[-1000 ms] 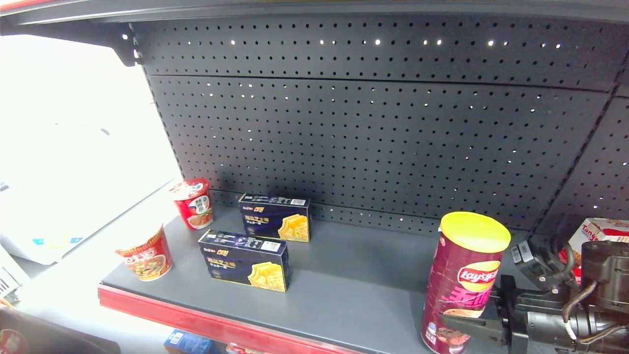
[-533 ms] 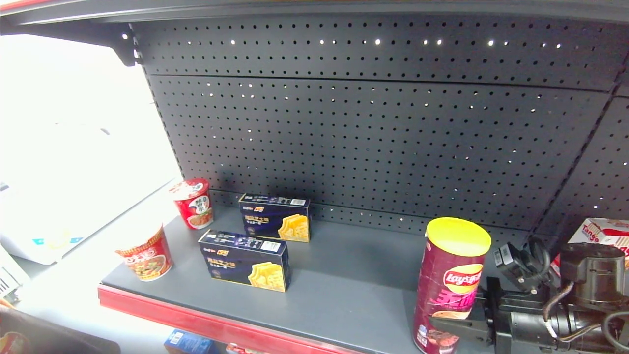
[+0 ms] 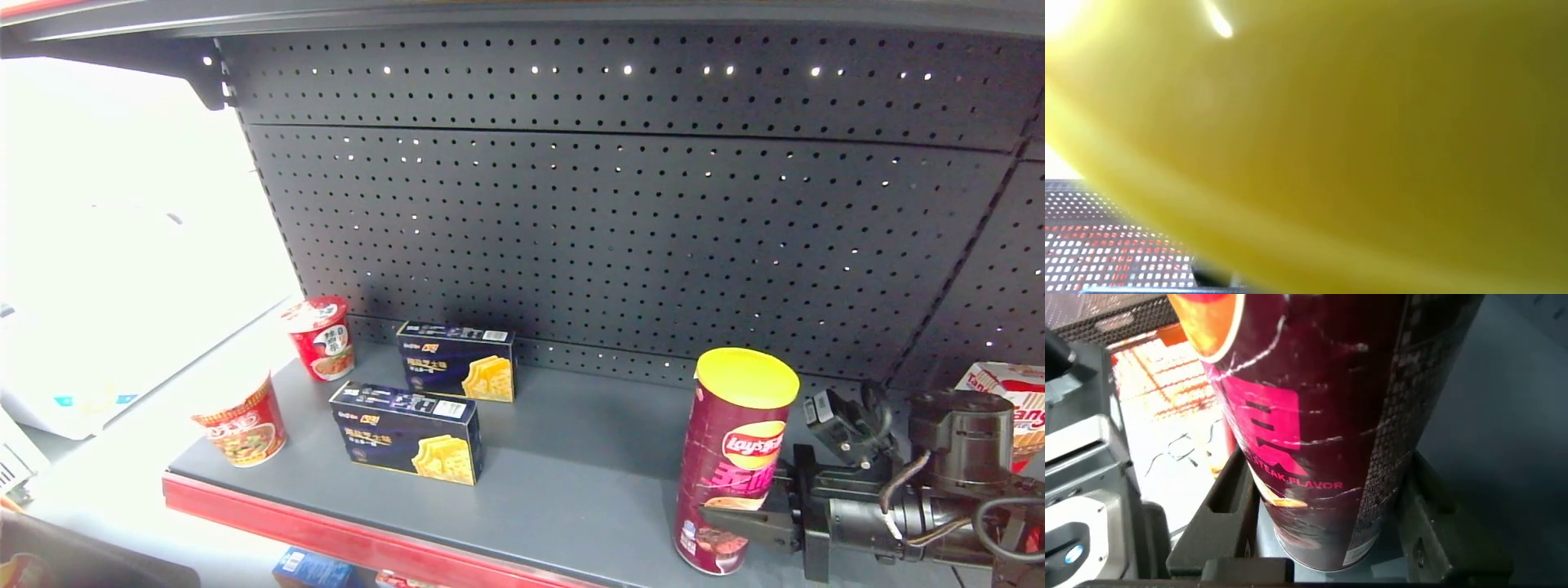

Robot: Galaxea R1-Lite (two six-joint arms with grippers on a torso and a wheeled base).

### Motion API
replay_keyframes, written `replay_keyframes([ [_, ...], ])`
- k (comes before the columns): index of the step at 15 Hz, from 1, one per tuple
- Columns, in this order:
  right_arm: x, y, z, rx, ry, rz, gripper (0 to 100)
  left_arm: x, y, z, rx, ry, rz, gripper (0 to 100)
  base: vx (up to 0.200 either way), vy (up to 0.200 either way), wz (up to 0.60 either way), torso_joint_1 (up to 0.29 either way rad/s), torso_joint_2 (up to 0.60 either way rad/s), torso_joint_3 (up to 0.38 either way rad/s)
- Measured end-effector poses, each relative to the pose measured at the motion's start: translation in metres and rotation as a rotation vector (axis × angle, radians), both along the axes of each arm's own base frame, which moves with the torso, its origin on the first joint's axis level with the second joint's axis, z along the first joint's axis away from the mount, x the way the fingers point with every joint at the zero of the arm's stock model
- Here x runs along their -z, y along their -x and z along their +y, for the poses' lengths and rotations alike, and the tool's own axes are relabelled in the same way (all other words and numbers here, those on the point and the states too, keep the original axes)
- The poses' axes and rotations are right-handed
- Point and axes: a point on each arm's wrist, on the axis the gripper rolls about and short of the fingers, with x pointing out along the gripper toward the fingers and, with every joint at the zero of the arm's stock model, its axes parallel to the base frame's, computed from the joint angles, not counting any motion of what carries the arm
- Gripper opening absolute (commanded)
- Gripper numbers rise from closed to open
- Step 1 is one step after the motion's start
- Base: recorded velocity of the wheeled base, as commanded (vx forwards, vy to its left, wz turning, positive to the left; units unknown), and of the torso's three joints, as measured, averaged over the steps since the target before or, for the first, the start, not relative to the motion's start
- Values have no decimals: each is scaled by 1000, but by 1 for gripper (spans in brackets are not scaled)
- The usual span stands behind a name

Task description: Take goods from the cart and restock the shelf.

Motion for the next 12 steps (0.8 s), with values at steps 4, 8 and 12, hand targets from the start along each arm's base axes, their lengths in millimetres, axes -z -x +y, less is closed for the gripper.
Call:
replay_keyframes([
  [4,5,0,0,-4,7,21,0,2,0,0,0,-1,6,0,0,0,0,0,0,0],
  [8,9,-1,1,-6,11,33,100,3,0,0,0,-2,8,0,0,0,0,0,0,0],
  [12,10,-3,1,-4,10,25,100,4,0,0,1,-3,11,0,0,0,0,0,0,0],
])
